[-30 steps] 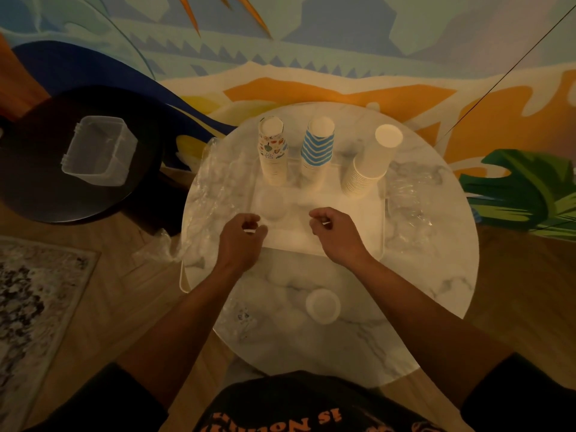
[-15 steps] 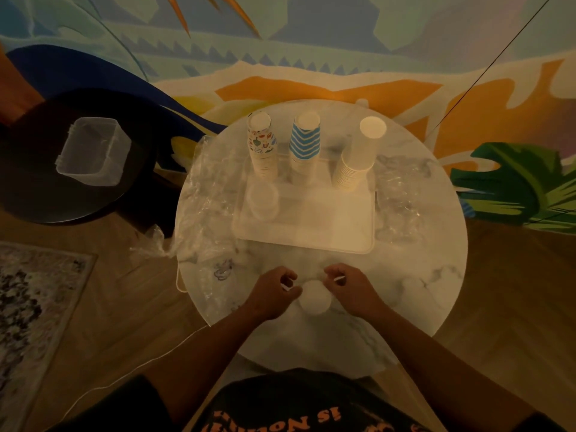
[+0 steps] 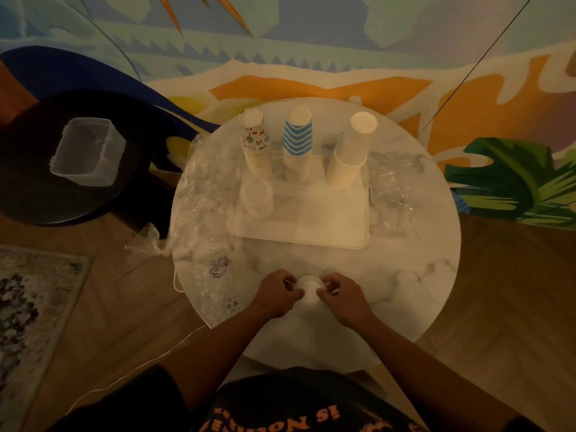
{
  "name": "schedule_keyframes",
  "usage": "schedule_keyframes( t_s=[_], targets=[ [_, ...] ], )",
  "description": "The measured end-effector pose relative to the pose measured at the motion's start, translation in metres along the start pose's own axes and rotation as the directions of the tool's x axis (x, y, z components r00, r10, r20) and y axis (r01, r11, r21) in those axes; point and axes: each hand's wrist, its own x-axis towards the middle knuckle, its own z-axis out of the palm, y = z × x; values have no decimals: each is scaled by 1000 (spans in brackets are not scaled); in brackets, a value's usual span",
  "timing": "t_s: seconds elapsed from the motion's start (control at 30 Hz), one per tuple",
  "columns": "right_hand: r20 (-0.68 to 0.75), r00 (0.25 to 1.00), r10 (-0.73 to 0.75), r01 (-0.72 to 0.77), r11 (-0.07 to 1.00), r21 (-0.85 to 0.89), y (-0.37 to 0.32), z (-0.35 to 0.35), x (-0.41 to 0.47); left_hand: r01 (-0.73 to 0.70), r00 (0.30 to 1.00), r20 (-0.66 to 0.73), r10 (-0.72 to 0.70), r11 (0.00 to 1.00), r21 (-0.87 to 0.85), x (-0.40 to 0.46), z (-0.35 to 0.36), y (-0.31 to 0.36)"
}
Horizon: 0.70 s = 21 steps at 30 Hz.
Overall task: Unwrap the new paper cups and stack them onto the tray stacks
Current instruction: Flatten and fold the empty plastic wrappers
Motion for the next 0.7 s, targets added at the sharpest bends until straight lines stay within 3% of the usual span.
schedule_keyframes(
  t_s=[0.7],
  targets=[
    [-40,999,15,-12,997,79,-18,-5,-7,-31,996,-85,27,999,-38,-11,-13,8]
  ],
)
